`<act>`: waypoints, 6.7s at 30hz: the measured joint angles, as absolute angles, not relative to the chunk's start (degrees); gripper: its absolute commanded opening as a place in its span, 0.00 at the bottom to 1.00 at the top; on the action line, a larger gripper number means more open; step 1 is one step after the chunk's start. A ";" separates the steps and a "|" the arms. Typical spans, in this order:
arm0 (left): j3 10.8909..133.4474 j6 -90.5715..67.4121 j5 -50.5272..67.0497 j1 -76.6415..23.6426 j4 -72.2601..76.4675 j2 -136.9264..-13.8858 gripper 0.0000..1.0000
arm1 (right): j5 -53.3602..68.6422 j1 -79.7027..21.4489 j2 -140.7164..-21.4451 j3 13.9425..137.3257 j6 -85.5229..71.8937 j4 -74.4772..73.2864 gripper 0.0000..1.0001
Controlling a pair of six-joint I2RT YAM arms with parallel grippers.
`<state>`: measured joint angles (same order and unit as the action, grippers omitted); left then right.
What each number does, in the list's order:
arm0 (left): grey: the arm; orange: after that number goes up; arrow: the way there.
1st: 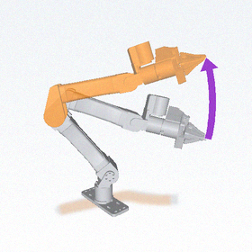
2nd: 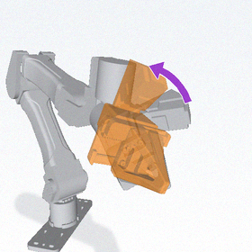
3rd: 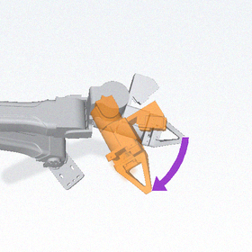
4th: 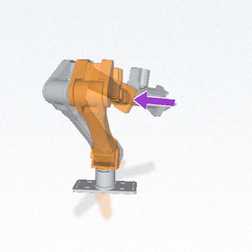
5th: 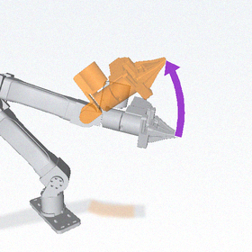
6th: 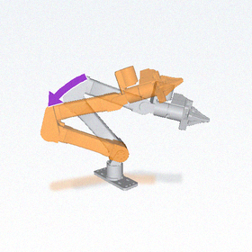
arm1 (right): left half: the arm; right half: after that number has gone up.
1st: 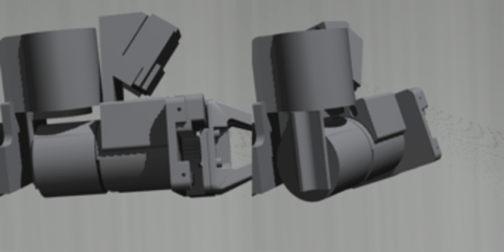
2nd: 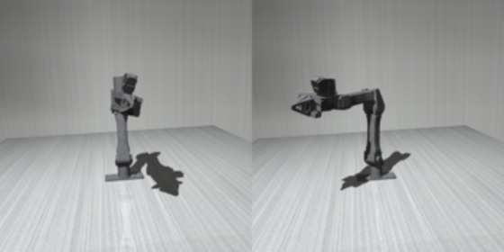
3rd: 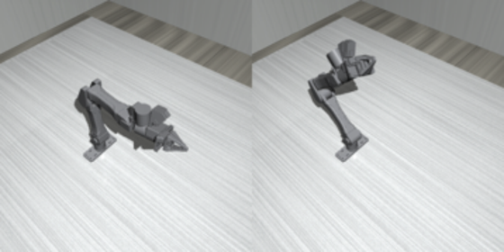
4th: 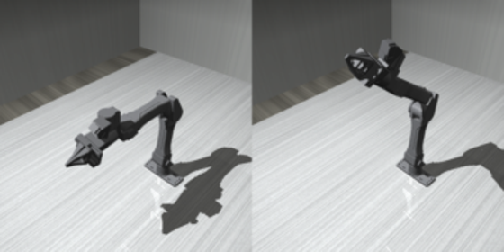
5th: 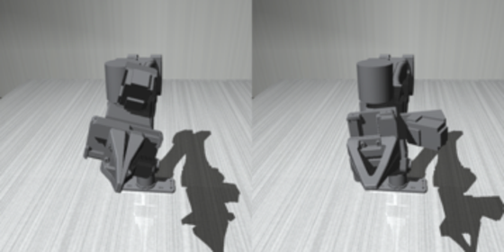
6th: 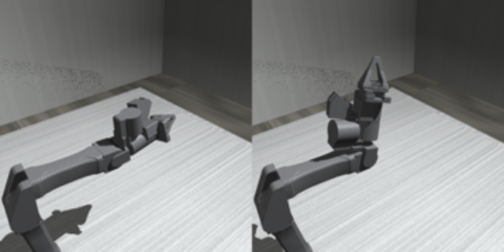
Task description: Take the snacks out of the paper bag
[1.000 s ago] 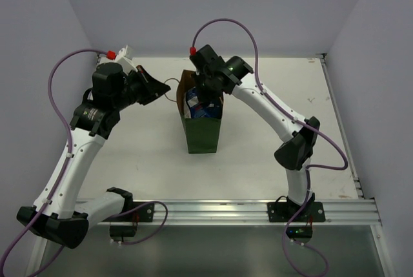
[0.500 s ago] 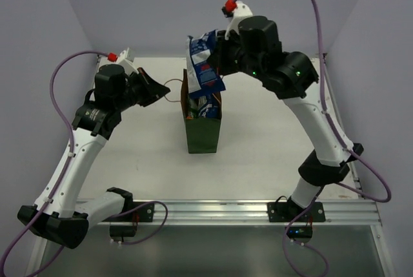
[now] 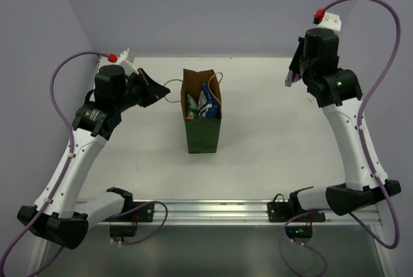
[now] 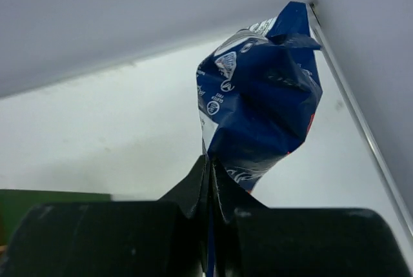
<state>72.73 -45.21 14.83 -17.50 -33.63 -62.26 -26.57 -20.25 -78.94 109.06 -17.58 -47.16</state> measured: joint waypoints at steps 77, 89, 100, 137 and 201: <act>72.29 -44.91 15.55 -17.50 -33.61 -60.23 0.04 | -4.91 -42.78 -112.09 130.72 -31.29 -61.91 0.46; 72.29 -44.99 15.38 -17.50 -33.61 -60.25 0.04 | -14.55 -42.87 -117.86 127.28 -23.81 -62.24 0.49; 72.29 -45.39 15.16 -17.50 -33.58 -60.40 0.04 | -17.52 -42.94 -118.89 125.86 -20.18 -61.60 0.05; 71.42 -45.45 15.20 -18.02 -34.00 -60.77 0.02 | 3.81 -37.50 -92.03 135.83 -25.12 -48.53 0.00; 69.32 -47.44 11.92 -18.02 -38.70 -50.35 0.00 | -15.49 -36.71 -77.14 111.61 -27.94 -54.63 0.44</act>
<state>69.32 -47.44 11.92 -18.02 -38.70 -50.35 -15.49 -36.71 -77.14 111.61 -27.94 -54.63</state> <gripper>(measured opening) 0.048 0.478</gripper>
